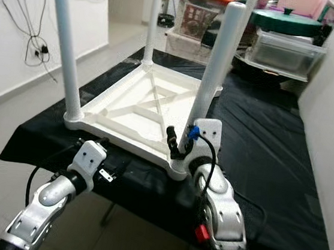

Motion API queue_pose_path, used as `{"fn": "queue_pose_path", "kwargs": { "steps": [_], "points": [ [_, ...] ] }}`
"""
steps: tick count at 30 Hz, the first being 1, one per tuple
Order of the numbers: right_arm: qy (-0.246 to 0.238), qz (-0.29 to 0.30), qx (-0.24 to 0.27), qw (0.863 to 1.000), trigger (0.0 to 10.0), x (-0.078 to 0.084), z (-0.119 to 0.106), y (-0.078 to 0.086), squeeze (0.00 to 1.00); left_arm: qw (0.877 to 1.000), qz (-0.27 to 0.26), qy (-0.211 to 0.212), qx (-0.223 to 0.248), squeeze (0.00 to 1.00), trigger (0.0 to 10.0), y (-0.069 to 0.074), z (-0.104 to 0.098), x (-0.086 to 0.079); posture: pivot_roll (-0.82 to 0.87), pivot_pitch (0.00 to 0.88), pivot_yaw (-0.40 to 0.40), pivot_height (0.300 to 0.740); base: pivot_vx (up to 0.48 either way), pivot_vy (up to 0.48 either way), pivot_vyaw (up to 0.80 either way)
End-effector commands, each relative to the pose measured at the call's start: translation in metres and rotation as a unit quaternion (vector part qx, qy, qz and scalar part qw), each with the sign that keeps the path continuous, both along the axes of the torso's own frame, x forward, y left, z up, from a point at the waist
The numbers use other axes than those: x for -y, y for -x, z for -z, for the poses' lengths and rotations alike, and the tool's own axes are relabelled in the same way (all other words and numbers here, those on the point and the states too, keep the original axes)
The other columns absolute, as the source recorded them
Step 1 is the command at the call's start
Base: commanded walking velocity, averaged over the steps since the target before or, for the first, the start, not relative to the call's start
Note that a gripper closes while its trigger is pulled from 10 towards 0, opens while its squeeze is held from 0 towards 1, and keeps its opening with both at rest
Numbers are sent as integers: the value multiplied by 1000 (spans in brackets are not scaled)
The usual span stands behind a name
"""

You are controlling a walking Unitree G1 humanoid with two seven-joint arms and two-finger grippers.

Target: Building children table

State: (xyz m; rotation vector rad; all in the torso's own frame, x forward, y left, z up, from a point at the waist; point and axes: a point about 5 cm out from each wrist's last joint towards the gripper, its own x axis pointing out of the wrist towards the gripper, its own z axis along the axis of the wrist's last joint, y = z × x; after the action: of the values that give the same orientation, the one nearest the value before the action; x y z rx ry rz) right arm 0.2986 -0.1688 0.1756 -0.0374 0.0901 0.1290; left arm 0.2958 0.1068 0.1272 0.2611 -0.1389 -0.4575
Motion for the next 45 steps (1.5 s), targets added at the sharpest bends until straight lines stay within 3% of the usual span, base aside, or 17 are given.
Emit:
{"fn": "queue_pose_path", "kwargs": {
  "steps": [1, 7, 9, 18, 27, 33, 45],
  "points": [
    [12, 13, -3, 1000, 10000, 12, 0, 7, 0, 1000, 2, -1, -7, 0, 10000, 3, 3, -1, 73, 0, -87, 740, 0, 0, 0],
    [48, 60, -7, 997, 10000, 34, 11, 28, 0, 1000, -3, -3, -11, 0, 10000, 6, 5, -5, 73, 0, -83, 740, 0, 0, 0],
    [63, 127, 1, 990, 10000, 49, 17, 40, 0, 1000, -12, 2, -13, 0, 10000, 8, 4, -12, 74, 0, -81, 740, 0, 0, 0],
    [46, 188, 3, 981, 10000, 57, 21, 51, 0, 999, -28, 10, -22, 0, 10000, 16, 4, -23, 77, 0, -77, 740, 0, 0, 0],
    [25, 224, 4, 974, 10000, 61, 22, 46, 0, 999, -31, 17, -27, 0, 10000, 18, 5, -23, 89, 0, -85, 740, 0, 373, -585],
    [20, 278, 33, 960, 10000, 67, 13, 41, 0, 999, -31, 16, -28, 0, 10000, 19, 4, -23, 92, 0, -88, 740, 0, 480, -267],
    [36, 256, 45, 965, 10000, 63, 8, 30, 0, 999, -37, 16, -21, 0, 10000, 21, 2, -25, 98, 0, -92, 740, 0, 0, -138]
  ]
}}
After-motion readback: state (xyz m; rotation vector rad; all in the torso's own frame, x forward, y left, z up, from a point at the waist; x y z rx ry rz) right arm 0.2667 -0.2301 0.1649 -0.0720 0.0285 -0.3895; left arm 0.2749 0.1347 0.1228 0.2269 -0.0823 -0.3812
